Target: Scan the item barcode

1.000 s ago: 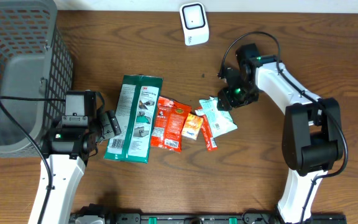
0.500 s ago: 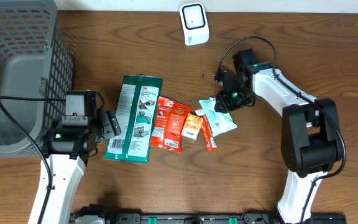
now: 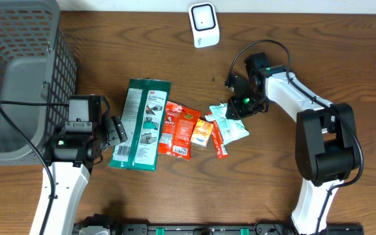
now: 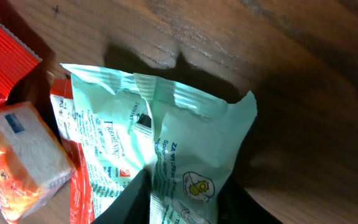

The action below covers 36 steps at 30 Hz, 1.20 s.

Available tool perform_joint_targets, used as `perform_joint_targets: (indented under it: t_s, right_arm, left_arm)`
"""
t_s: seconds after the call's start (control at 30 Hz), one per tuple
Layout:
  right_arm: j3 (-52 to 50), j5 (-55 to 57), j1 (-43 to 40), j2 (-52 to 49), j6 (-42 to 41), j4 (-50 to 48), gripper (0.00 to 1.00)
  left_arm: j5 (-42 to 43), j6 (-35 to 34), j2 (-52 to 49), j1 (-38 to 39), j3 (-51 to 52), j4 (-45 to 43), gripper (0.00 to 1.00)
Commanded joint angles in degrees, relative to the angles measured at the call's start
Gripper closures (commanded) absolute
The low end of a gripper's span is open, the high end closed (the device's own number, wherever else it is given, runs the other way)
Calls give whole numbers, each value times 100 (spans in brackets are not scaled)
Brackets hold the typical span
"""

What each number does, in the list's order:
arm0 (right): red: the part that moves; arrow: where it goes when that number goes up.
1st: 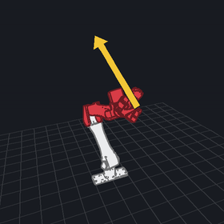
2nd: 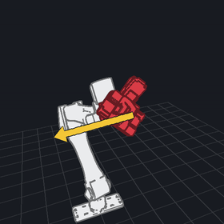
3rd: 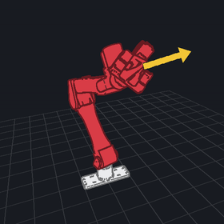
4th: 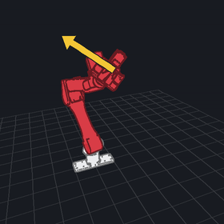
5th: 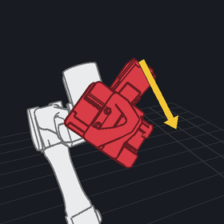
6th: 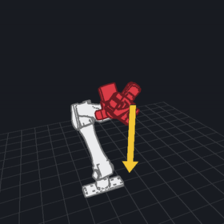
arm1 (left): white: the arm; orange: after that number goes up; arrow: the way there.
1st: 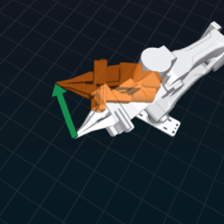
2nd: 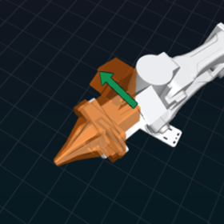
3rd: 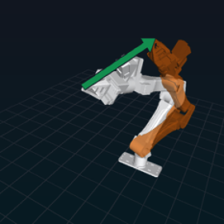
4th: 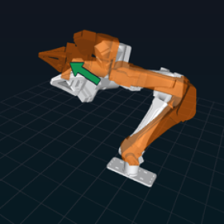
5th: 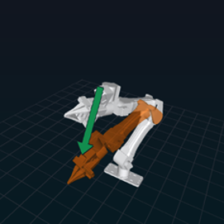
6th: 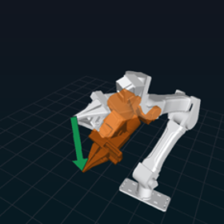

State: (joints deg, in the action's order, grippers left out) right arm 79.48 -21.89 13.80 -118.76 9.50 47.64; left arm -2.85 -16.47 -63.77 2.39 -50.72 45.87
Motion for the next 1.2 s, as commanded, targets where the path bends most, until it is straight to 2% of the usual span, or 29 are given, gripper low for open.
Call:
perform_joint_targets:
  t_s: [0.0, 0.03, 0.07, 0.1, 0.2, 0.5, 0.67, 1.17]
  right_arm:
    - [-85, 273, 83, -146, 39, 87, 82]
    - [-85, 273, 83, -146, 39, 76, 86]
    - [-83, 271, 81, -146, 33, 52, 95]
    - [-79, 271, 79, -114, -22, 33, 99]
    - [13, 201, 63, 116, -94, 13, 99]
    - [179, 391, 50, 2033, -105, 170, 99]
    - [179, 273, 55, 2673, -109, 282, 99]
    - [179, -116, 55, 2918, -111, 297, 99]
  left_arm:
    - [33, 11, -22, -17, -83, -4, 15]
    - [33, 11, -22, -17, -83, -4, 15]
    - [33, 11, -22, -17, -83, -4, 15]
    - [33, 11, -22, -17, -83, -4, 15]
    - [33, 11, -22, -17, -83, -4, 15]
    - [33, 11, -22, -17, -83, -4, 15]
    - [33, 11, -22, -17, -83, -4, 15]
    - [33, 11, -22, -20, -83, -7, 15]
